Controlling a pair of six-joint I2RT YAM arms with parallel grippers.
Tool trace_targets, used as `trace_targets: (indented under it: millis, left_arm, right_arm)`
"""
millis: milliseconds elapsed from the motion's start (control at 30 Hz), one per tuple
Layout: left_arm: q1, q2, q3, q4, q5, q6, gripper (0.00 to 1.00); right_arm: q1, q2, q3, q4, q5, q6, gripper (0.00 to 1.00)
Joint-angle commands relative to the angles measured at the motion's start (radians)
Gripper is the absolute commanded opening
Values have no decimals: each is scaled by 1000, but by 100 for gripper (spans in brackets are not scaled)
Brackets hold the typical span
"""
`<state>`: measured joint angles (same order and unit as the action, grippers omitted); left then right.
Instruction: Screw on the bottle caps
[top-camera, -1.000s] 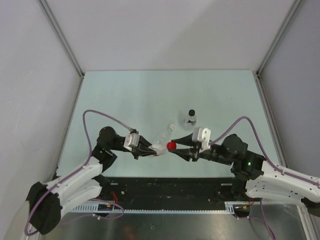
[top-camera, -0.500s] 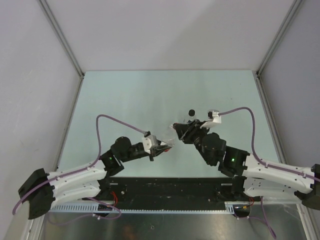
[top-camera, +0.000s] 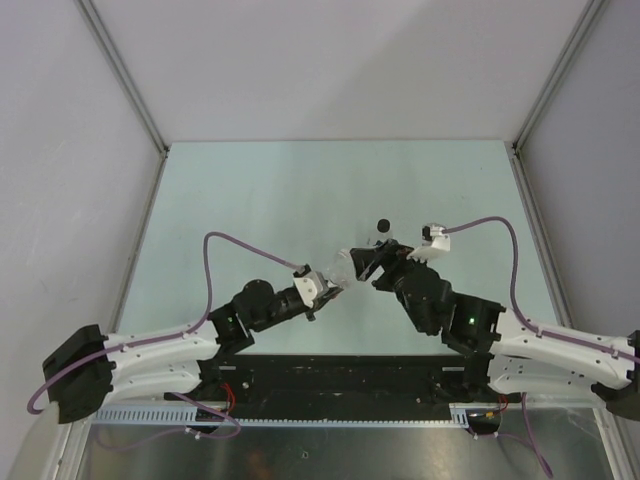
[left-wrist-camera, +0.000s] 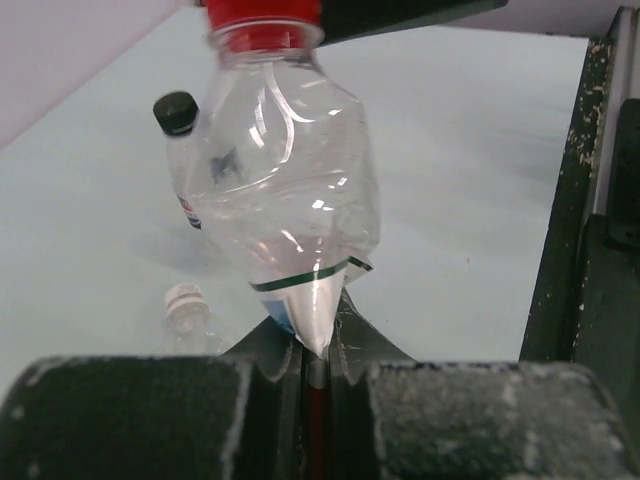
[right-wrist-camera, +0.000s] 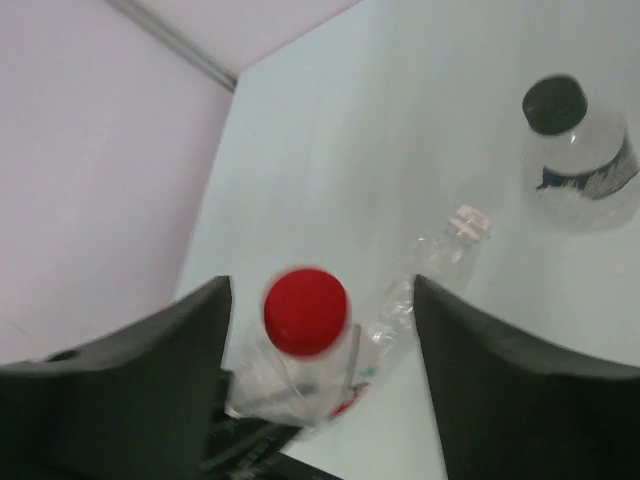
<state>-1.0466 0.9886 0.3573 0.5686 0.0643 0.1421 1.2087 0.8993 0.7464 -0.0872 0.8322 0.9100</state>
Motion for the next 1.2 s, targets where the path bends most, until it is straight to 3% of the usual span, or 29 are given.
trace_targets:
  millis: [0, 67, 233, 467, 633, 833, 1000, 1167]
  left_arm:
    - [-9, -48, 3, 108, 7, 19, 0]
    - [-8, -67, -16, 108, 59, 11, 0]
    - [26, -125, -38, 93, 219, 19, 0]
    - [167, -197, -31, 28, 614, -18, 0]
    - [224, -188, -1, -6, 891, -21, 0]
    - [236, -162, 27, -23, 992, -4, 0]
    - [237, -150, 38, -25, 1006, -14, 0]
    - [237, -133, 43, -26, 1001, -20, 0]
  right_arm:
    - [-9, -76, 22, 54, -163, -345, 88]
    - [-21, -122, 21, 68, -326, -516, 97]
    - [-53, -253, 11, 15, -611, -853, 99]
    - [-95, -415, -9, -67, -928, -1129, 99]
    - [-113, -436, -17, -111, -1249, -1268, 92]
    - [-115, -366, -18, -78, -1265, -1292, 84]
    - [-114, -325, -18, -63, -1272, -1307, 67]
    - [-114, -310, -18, -51, -1287, -1289, 57]
